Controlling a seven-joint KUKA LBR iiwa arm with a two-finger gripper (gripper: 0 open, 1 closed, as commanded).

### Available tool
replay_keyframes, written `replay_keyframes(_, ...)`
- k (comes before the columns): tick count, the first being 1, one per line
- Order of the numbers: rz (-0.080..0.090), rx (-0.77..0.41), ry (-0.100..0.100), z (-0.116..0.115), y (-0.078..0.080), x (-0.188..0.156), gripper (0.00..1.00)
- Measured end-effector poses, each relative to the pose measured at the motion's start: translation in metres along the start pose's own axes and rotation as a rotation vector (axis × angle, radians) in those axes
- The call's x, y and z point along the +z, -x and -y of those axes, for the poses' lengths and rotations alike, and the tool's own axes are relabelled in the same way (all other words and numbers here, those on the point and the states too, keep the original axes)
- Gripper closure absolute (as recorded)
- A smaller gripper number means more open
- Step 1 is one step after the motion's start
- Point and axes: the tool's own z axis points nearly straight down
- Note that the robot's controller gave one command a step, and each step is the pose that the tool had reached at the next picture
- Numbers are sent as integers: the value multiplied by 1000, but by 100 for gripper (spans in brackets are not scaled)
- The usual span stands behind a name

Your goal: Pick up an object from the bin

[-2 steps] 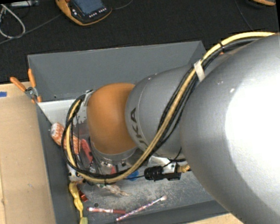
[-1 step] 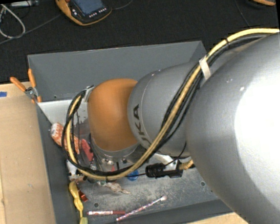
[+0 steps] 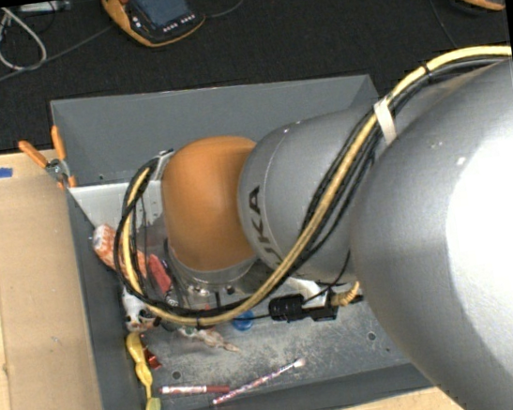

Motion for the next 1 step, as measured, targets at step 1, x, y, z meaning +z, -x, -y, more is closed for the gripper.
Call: replay_keyframes(1, -1, -1, -2, 1, 0, -14, 100)
